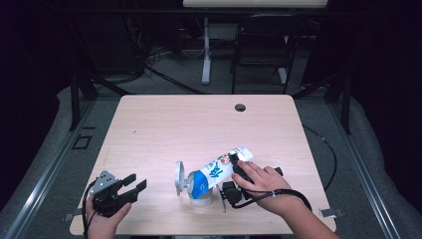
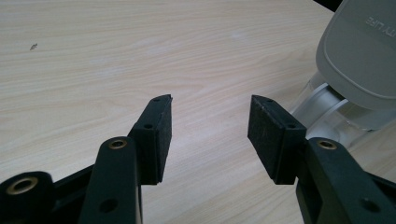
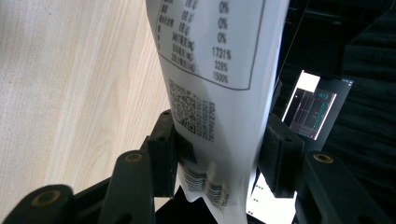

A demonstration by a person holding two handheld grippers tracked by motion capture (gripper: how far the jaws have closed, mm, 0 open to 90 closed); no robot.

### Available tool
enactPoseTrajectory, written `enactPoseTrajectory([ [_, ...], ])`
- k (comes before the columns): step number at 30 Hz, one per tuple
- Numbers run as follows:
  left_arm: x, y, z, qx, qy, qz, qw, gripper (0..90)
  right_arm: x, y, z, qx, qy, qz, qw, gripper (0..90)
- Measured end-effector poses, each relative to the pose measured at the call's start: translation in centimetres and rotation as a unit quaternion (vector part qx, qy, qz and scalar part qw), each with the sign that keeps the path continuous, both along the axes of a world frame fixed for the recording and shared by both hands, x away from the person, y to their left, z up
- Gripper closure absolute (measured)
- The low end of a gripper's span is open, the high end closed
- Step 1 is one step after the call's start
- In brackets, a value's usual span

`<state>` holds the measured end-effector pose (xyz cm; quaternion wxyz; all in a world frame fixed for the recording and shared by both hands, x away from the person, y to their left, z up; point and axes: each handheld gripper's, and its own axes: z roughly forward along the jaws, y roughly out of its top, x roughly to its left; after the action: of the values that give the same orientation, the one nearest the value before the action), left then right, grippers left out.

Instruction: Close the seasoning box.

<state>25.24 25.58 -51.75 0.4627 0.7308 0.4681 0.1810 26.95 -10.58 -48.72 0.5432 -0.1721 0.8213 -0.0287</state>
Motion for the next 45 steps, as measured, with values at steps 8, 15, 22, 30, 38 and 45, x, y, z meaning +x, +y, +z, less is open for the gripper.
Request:
enactPoseTrajectory([
  [8, 0.05, 0.0, -0.1, 0.001, 0.0, 0.001, 1.0, 50.3, 0.05, -0.02, 0.06, -0.003, 0.002, 0.002, 1.0, 54.2],
  [15, 0.07, 0.01, -0.11, 0.003, 0.0, 0.0, 1.0, 50.3, 0.05, -0.01, 0.08, -0.003, 0.006, 0.005, 1.0, 54.4],
  [22, 0.02, 0.04, -0.04, 0.002, 0.002, 0.001, 1.0, 50.3, 0.1, 0.07, 0.26, -0.007, 0.01, 0.006, 0.9999, 54.6],
  [30, 0.02, 0.12, 0.0, 0.002, 0.004, 0.001, 1.0, 50.3, -0.08, 0.13, 0.48, -0.018, 0.009, 0.004, 0.9998, 54.9],
  [38, 0.03, 0.17, 0.02, 0.001, 0.003, 0.002, 1.0, 50.3, -0.16, 0.1, 0.49, -0.016, 0.012, 0.008, 0.9998, 55.5],
  [45, 0.02, 0.21, 0.03, -0.002, 0.0, 0.003, 1.0, 50.3, -0.23, 0.16, 0.64, -0.023, 0.012, 0.005, 0.9997, 55.9],
])
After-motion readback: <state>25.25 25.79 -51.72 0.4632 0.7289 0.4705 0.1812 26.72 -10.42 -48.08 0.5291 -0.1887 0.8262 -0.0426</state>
